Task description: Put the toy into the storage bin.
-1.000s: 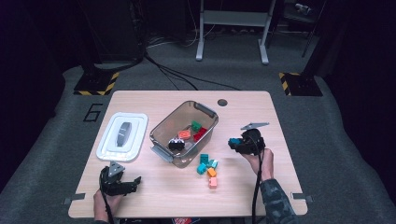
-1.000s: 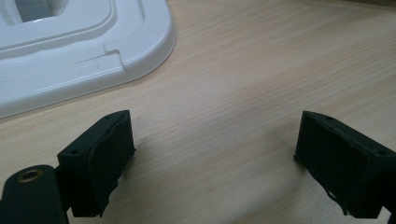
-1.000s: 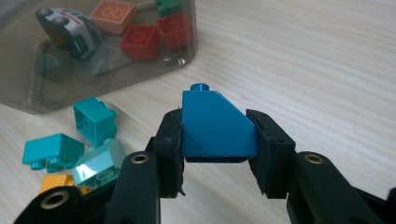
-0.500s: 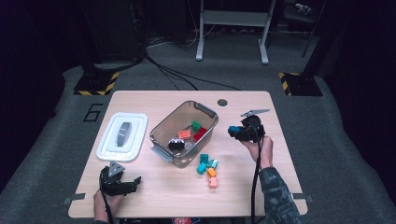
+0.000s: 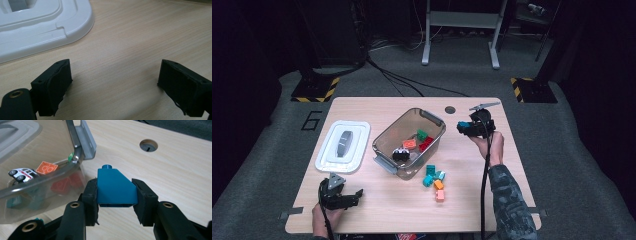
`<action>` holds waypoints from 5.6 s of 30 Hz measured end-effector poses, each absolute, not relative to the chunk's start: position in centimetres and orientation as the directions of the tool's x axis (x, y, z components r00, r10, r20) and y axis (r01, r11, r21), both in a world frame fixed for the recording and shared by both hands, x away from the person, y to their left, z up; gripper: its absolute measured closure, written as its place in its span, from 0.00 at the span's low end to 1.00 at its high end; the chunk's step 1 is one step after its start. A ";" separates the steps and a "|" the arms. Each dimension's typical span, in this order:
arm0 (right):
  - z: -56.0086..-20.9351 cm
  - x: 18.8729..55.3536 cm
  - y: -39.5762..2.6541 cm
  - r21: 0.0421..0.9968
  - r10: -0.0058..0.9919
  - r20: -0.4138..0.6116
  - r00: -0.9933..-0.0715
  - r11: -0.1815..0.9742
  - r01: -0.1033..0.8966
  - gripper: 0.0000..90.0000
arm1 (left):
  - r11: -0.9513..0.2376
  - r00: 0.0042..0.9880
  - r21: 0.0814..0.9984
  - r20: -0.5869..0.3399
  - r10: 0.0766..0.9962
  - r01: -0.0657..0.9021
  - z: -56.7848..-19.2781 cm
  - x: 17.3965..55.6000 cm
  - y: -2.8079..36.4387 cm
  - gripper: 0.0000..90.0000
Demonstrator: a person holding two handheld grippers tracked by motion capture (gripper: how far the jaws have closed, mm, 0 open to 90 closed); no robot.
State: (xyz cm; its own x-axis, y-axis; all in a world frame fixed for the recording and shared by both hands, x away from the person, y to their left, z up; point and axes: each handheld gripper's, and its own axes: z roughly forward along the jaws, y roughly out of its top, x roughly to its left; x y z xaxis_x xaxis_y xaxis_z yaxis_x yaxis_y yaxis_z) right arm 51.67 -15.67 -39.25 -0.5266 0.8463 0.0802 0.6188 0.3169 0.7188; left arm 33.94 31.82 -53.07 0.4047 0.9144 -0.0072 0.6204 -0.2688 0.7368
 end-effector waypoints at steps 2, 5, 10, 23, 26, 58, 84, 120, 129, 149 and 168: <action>-38.8 51.9 -15.5 0.724 0.846 0.074 -0.528 0.319 0.612 0.66 | -0.269 0.405 0.737 -0.007 0.914 0.620 -53.1 33.9 31.8 0.13; -38.0 52.0 -15.1 0.735 0.853 0.080 -0.516 0.299 0.608 0.66 | -0.269 0.404 0.737 -0.007 0.915 0.620 -53.1 33.9 31.8 0.13; -36.8 52.4 -14.3 0.746 0.841 0.059 -0.538 0.321 0.584 0.66 | -0.269 0.405 0.737 -0.007 0.914 0.620 -53.1 33.9 31.8 0.13; -33.9 53.0 -11.8 0.775 0.800 0.033 -0.598 0.357 0.521 0.65 | -0.265 0.397 0.743 -0.002 0.918 0.615 -53.1 33.9 31.7 0.13; -33.8 52.7 -10.7 0.772 0.786 0.047 -0.616 0.362 0.522 0.65 | -0.267 0.401 0.737 -0.006 0.916 0.621 -53.1 33.9 31.8 0.13; -38.4 51.8 -6.1 0.637 0.672 0.045 -0.739 0.551 0.540 0.65 | -0.272 0.404 0.740 -0.001 0.915 0.616 -53.1 34.0 31.9 0.13; -38.9 46.8 -9.3 0.692 0.686 0.080 -0.723 0.484 0.536 0.14 | -0.270 0.403 0.741 -0.001 0.915 0.614 -53.1 34.0 31.9 0.13; -49.8 43.7 -10.7 0.603 0.703 0.167 -0.692 0.482 0.635 0.49 | -0.272 0.404 0.740 -0.001 0.915 0.616 -53.1 34.0 31.9 0.13; -50.2 43.7 -9.8 0.574 0.723 0.117 -0.680 0.510 0.641 0.52 | -0.271 0.404 0.740 -0.001 0.915 0.616 -53.1 34.0 31.9 0.13; -50.1 44.1 -9.0 0.580 0.762 0.060 -0.645 0.499 0.643 0.63 | -0.261 0.398 0.745 -0.007 0.917 0.615 -53.1 34.0 31.8 0.13; -49.8 44.5 -9.6 0.583 0.767 0.083 -0.637 0.481 0.655 0.66 | -0.263 0.400 0.743 -0.007 0.916 0.616 -53.1 34.0 31.8 0.13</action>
State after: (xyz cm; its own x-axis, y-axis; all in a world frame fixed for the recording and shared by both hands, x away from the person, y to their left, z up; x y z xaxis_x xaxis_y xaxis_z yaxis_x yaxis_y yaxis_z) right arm 44.52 -9.60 -49.83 -0.6368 0.7665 0.0828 0.6550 0.4812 0.5826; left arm 33.99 31.82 -53.13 0.4000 0.9165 -0.0068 0.6157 -0.2632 0.7427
